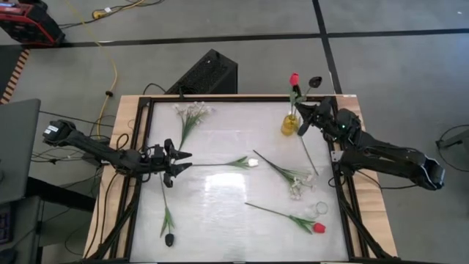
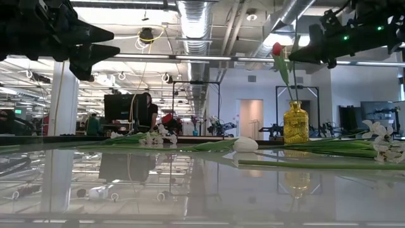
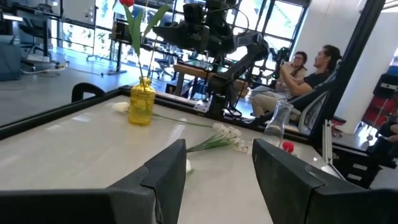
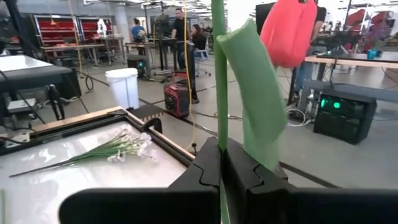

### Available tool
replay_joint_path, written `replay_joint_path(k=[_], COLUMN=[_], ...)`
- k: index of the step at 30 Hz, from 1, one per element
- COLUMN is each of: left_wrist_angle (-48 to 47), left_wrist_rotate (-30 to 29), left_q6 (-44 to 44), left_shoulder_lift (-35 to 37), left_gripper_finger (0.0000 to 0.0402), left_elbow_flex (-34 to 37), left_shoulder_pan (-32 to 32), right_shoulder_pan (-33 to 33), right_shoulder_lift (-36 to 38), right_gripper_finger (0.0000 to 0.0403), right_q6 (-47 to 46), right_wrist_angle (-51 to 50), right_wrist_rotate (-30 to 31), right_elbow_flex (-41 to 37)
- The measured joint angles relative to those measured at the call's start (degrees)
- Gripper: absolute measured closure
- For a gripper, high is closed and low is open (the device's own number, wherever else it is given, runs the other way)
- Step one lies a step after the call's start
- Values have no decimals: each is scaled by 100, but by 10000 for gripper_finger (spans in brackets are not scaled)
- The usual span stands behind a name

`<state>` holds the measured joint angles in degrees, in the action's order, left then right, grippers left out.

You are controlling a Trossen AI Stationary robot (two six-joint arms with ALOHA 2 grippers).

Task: Sort flowers into vase by color
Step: Put the top black flower into the yellow flower vase

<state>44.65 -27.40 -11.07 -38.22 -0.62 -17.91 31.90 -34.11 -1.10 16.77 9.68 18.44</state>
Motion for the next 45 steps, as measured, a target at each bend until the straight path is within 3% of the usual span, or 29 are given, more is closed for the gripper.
replay_joint_path(k=[16, 30, 40, 45], left_wrist_angle=[-36, -35, -62, -62], left_wrist_rotate=[155, 153, 153, 151], left_q6=[-60, -101, -15, -15], left_shoulder_lift=[0, 0, 2, 0], left_gripper_finger=[228, 228, 228, 228], left_elbow_flex=[2, 2, 2, 2], left_shoulder_pan=[0, 0, 0, 0], right_shoulder_pan=[11, 0, 0, 0], right_shoulder_lift=[-269, -258, -269, -270], right_gripper_finger=[369, 278, 166, 153], right_q6=[-792, -1217, -1558, -1907], right_wrist_angle=[-501, -846, -3858, -5127], right_wrist_rotate=[545, 379, 42, -148], right_elbow_flex=[0, 6, 1199, 1902])
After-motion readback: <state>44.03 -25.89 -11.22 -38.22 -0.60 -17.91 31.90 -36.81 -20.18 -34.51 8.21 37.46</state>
